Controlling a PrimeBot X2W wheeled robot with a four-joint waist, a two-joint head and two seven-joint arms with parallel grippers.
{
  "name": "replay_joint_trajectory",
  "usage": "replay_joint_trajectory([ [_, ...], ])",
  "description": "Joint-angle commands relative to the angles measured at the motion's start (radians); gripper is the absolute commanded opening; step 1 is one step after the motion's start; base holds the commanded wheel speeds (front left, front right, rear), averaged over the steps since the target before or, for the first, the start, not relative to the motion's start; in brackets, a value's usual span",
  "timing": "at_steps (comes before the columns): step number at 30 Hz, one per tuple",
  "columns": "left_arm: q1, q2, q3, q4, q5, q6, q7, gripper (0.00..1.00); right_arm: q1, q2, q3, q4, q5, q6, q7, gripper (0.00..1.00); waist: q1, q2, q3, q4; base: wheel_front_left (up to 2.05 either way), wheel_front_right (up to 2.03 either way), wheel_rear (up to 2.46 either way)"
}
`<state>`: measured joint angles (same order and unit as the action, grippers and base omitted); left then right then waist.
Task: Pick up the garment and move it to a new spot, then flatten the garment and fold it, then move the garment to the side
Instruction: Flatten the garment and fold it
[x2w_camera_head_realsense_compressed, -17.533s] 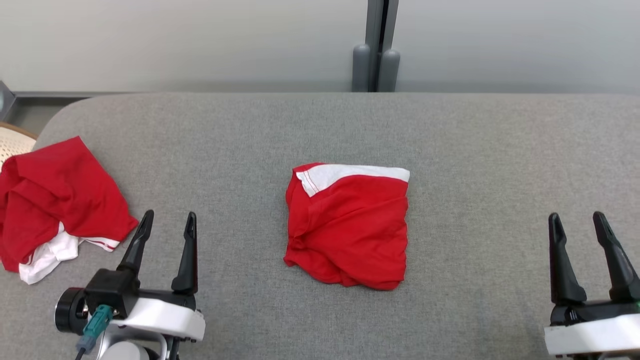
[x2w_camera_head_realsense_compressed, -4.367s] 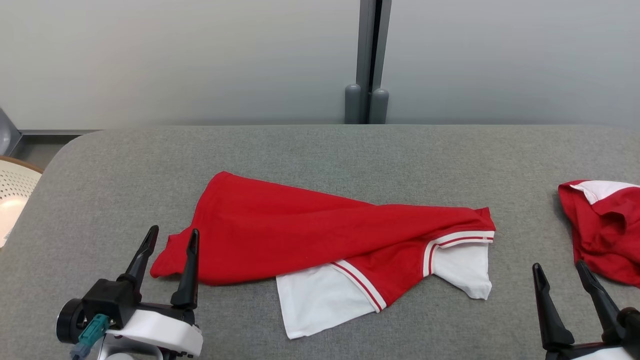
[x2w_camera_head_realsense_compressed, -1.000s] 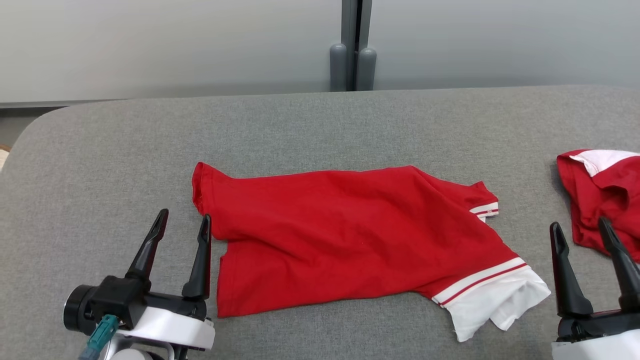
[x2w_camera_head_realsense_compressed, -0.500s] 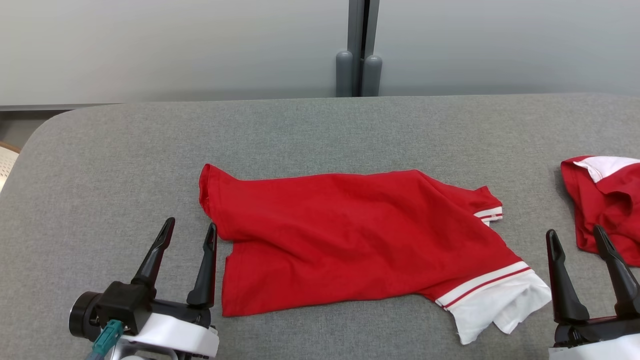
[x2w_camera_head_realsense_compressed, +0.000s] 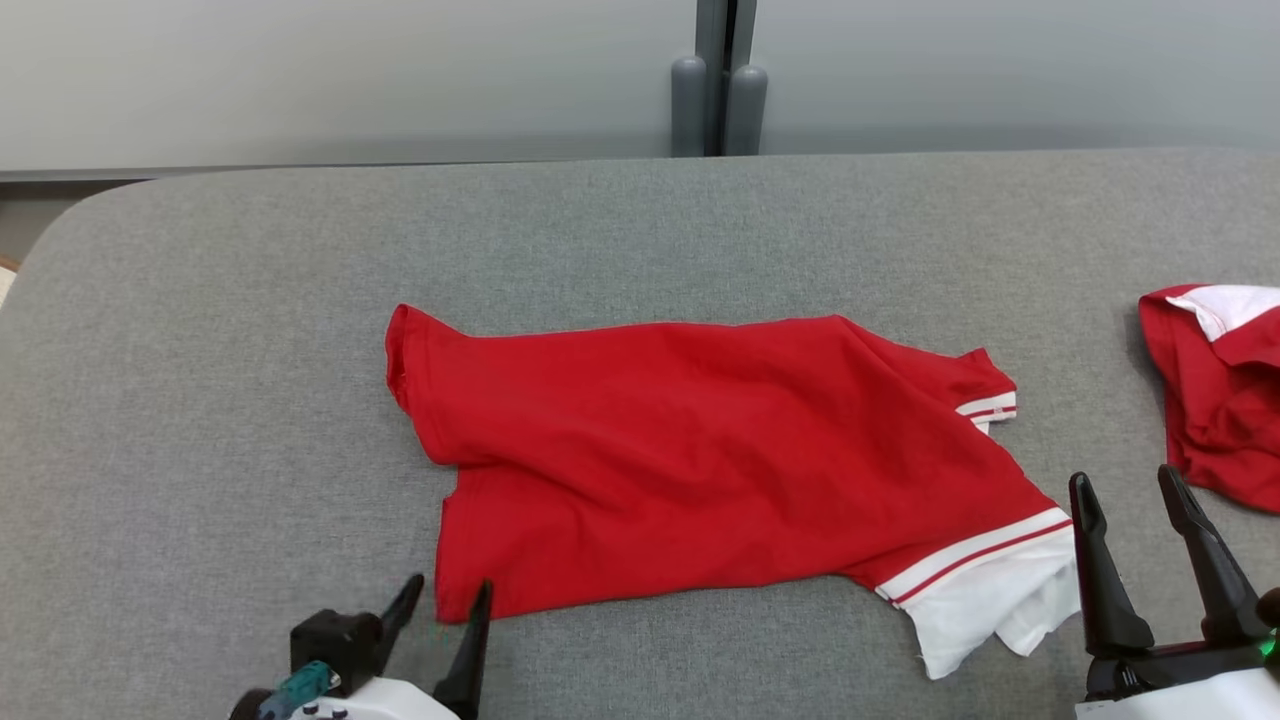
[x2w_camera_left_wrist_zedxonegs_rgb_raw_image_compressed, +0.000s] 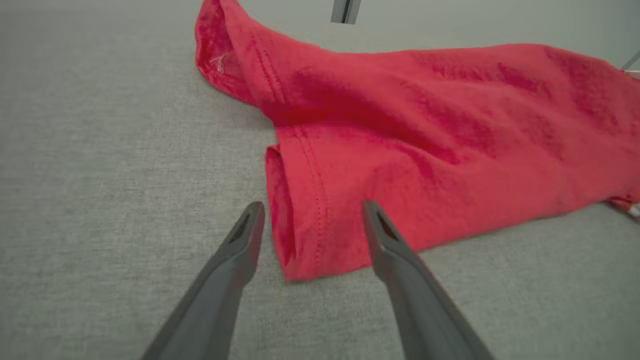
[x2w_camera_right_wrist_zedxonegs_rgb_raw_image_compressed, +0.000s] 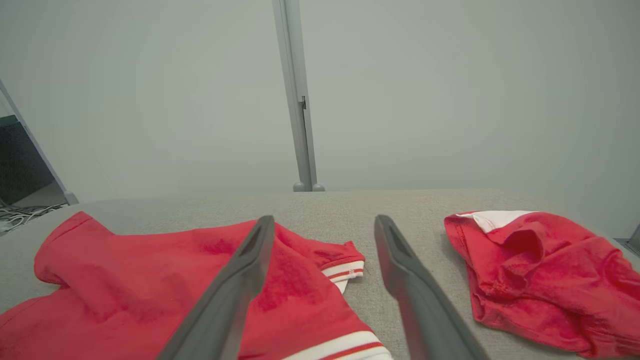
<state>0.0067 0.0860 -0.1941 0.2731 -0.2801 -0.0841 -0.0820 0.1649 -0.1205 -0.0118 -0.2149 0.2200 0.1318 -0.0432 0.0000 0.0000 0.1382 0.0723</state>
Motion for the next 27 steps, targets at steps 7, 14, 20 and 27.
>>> replay_joint_trajectory([
  [7, -0.034, -0.007, -0.022, 0.091, -0.041, -0.016, 0.024, 0.41, -0.010, 0.001, -0.004, 0.033, 0.014, -0.002, -0.020, 1.00, 0.0000, -0.0001, 0.028, -0.012, 0.00, 0.00, 0.00],
  [14, -0.069, 0.008, -0.023, 0.110, -0.056, -0.021, 0.010, 0.00, 0.050, -0.005, -0.048, 0.099, 0.019, -0.002, -0.010, 1.00, 0.0000, -0.0001, 0.049, -0.027, 0.00, 0.00, 0.00],
  [20, -0.087, 0.026, -0.011, 0.108, -0.062, -0.015, -0.006, 0.00, 0.101, -0.002, -0.034, 0.228, 0.056, -0.002, -0.034, 1.00, 0.0000, -0.0001, 0.087, -0.049, 0.00, 0.00, 0.00],
  [27, -0.114, 0.031, -0.022, 0.110, -0.058, -0.015, -0.011, 0.00, 0.001, 0.001, 0.047, 0.347, 0.083, -0.002, -0.059, 1.00, 0.0000, -0.0001, 0.112, -0.043, 0.00, 0.00, 0.00],
])
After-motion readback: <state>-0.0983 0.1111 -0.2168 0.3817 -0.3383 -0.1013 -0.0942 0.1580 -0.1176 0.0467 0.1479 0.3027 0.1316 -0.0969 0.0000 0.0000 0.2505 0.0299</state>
